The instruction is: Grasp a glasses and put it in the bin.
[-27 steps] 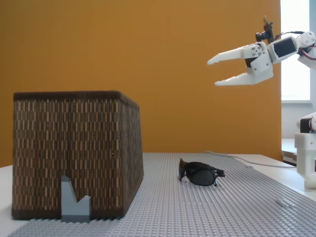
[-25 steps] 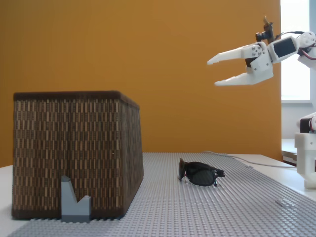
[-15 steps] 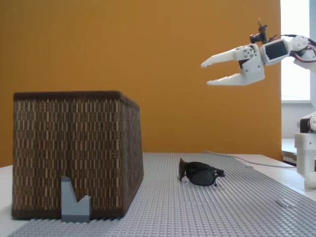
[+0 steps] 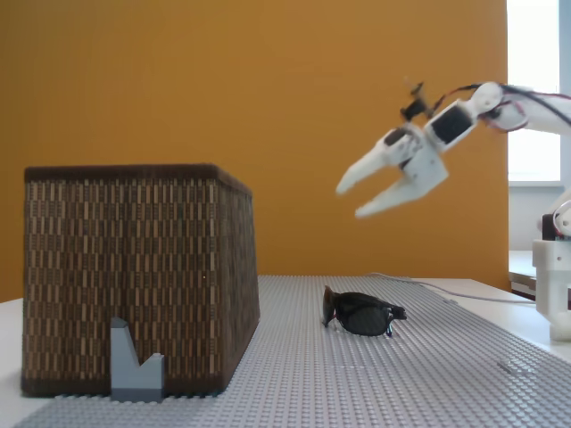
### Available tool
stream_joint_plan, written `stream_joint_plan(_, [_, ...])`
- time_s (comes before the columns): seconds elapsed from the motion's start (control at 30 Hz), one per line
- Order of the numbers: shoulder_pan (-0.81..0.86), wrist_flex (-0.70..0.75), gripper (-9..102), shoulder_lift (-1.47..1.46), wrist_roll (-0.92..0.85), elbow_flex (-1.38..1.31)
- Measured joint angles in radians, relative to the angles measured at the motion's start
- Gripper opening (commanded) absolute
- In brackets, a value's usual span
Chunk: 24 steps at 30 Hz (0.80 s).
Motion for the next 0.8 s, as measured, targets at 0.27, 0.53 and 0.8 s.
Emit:
stream_joint_plan(0.27, [0.017,0.133,19,-0.301,-0.038,-0.137])
stream_joint_plan(0.53, [0.032,0.204,19,-0.393,-0.086,-0.173])
stream_joint_plan(0.8, [0.057,0.218,19,-0.488,-0.138,-0.173])
